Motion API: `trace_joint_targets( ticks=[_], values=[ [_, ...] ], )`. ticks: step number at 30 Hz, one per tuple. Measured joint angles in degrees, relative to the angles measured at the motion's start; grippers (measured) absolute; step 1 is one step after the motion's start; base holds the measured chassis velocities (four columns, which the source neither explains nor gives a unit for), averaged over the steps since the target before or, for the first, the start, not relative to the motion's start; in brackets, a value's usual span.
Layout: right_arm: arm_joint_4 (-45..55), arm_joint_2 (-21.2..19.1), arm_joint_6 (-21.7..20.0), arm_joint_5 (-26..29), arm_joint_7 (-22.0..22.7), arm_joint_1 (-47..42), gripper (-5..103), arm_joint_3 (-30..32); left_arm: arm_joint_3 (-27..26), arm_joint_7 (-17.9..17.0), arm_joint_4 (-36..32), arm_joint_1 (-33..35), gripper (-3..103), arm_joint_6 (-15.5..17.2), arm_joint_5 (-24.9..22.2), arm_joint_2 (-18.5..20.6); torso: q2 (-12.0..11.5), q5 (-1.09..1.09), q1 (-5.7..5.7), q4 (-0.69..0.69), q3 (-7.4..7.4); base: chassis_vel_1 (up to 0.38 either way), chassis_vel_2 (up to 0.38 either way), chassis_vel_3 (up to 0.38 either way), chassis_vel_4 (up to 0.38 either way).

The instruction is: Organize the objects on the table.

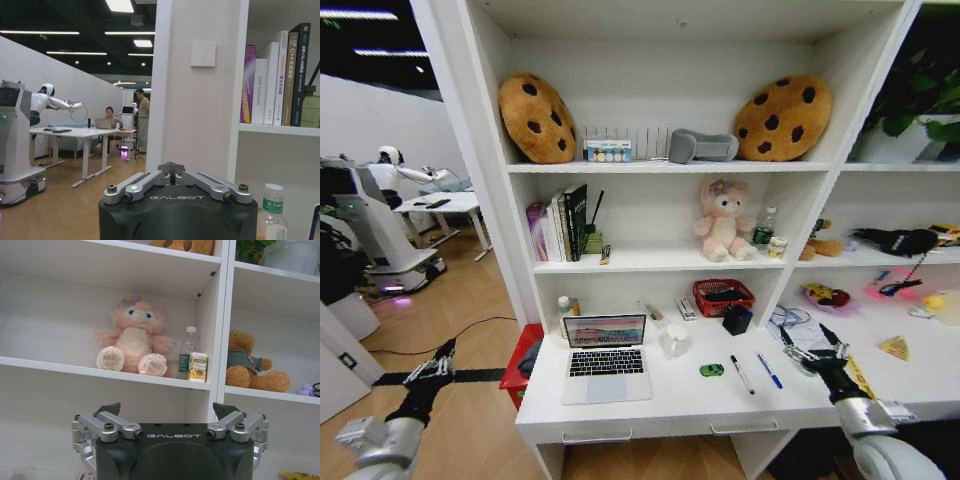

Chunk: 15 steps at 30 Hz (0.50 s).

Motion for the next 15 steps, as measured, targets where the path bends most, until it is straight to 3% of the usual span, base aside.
trace_joint_targets(
  ticks=[5, 6, 15],
  values=[
    [-0.3, 0.2, 0.0, 0.0, 0.0, 0.1, 100, -0.1, -0.3, 0.6, -1.2, 0.7, 0, 0.3, 1.6, 0.5, 0.0, -0.01, 0.0, 0.0, 0.0, 0.0, 0.0, 0.0, 0.0],
    [-0.5, 0.3, 0.0, -0.1, 0.0, 0.1, 100, -0.2, -0.3, 1.0, -2.9, 1.4, 0, 0.5, 3.4, 1.1, 0.0, 0.0, 0.0, 0.0, 0.0, 0.0, 0.0, 0.0, 0.0],
    [-0.8, 0.7, 0.3, -0.3, 0.0, 0.1, 100, -0.5, 2.3, 0.9, -12.5, 4.6, 0, 3.6, 4.5, 2.1, 0.0, 0.01, 0.0, 0.0, 0.0, 0.0, 0.0, 0.0, 0.0]
  ],
)
